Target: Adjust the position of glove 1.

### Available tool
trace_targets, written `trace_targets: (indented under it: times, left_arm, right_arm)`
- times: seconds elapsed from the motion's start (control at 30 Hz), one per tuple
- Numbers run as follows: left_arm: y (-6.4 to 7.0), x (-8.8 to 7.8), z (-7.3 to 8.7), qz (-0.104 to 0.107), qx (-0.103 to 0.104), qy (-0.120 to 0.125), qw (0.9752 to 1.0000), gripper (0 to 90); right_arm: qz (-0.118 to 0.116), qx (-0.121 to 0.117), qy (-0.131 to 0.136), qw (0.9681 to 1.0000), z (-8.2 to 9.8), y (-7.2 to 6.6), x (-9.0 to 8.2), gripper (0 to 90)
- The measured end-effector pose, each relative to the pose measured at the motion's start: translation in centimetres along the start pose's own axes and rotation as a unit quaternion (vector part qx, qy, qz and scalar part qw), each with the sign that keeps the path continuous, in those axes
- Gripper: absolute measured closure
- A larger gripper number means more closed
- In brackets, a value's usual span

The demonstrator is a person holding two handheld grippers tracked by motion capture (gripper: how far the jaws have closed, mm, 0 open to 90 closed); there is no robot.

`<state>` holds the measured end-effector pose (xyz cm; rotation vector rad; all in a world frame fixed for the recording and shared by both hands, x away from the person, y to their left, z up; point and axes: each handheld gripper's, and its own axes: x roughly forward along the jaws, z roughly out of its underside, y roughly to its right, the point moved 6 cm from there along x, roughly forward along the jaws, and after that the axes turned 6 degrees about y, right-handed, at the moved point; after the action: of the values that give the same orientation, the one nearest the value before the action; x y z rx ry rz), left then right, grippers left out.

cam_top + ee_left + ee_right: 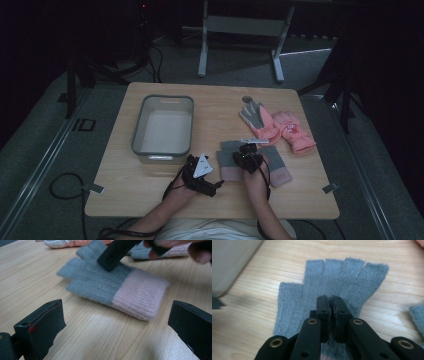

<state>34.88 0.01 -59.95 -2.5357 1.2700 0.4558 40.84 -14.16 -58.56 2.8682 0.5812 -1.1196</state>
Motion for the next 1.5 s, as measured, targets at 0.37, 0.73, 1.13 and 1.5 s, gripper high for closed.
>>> trace_targets:
  times: [0.37,0.73,1.13,1.5]
  left_arm:
    - [0.0,0.0,0.0,0.002,0.002,0.0,1.0,0.3]
    - [0.1,0.0,0.0,0.004,0.004,-0.001,1.0,0.3]
    - [0.1,0.0,0.0,0.003,0.003,-0.001,1.0,0.3]
    - [0.1,0.0,0.0,0.002,0.003,-0.002,1.0,0.3]
  right_arm:
    - [0.021,-0.025,0.001,0.9995,0.5,0.0,1.1,69.0]
    - [-0.017,-0.113,0.067,0.9911,-3.8,2.6,-3.7,57.8]
    - [-0.034,-0.18,0.026,0.9827,-2.7,9.8,-6.9,65.0]
    - [-0.059,-0.167,-0.027,0.9838,1.4,12.6,-5.0,59.2]
